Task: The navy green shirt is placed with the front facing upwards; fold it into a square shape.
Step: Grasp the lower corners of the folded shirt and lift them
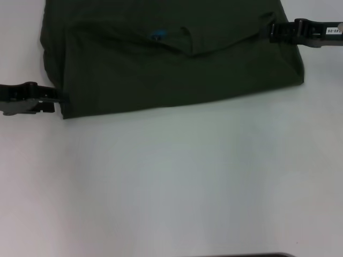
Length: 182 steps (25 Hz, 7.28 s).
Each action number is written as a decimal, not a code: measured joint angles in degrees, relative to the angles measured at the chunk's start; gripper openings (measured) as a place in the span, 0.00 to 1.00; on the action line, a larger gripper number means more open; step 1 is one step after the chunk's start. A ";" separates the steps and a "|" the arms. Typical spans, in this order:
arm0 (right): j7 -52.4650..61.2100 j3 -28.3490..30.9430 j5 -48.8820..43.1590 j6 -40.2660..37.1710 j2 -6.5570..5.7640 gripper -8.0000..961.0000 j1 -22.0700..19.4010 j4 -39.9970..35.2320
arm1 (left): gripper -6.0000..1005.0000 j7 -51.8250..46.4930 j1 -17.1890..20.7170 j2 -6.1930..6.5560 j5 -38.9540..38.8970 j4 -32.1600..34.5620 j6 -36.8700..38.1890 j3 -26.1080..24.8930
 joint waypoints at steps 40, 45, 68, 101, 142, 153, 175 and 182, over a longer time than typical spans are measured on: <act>0.18 0.63 0.34 0.08 0.11 0.54 -0.63 0.46 | 0.58 -0.57 -4.75 -2.13 0.81 -7.95 -11.28 5.61; 0.18 1.11 0.34 -0.23 0.13 0.54 -0.62 0.51 | 0.57 -1.56 -4.41 -1.86 0.88 -7.42 -10.60 5.70; 13.58 0.58 -21.53 -4.15 -2.37 0.54 3.61 -0.76 | 0.12 -1.45 -4.87 0.19 1.88 -6.24 -4.77 6.52; 12.19 -1.48 -29.27 -3.13 -0.32 0.54 4.45 -6.79 | 0.10 -1.74 -5.96 -0.02 2.24 -5.99 -5.33 6.49; 5.52 -0.96 -27.80 1.19 1.40 0.79 4.44 -1.27 | 0.10 -1.53 -6.05 -0.30 2.25 -5.99 -5.56 6.49; 7.21 0.54 -27.91 -0.03 1.06 0.67 3.87 -1.38 | 0.09 -1.47 -6.11 -0.57 2.25 -5.99 -5.59 6.48; 8.32 0.63 -28.69 -10.37 0.15 0.11 3.76 -6.41 | 0.09 -1.01 -6.21 0.88 2.33 -5.74 0.14 8.55; 9.17 0.03 -30.93 -24.00 1.18 0.11 1.89 -13.41 | 0.09 -0.77 -5.23 1.26 5.68 -1.68 11.35 9.23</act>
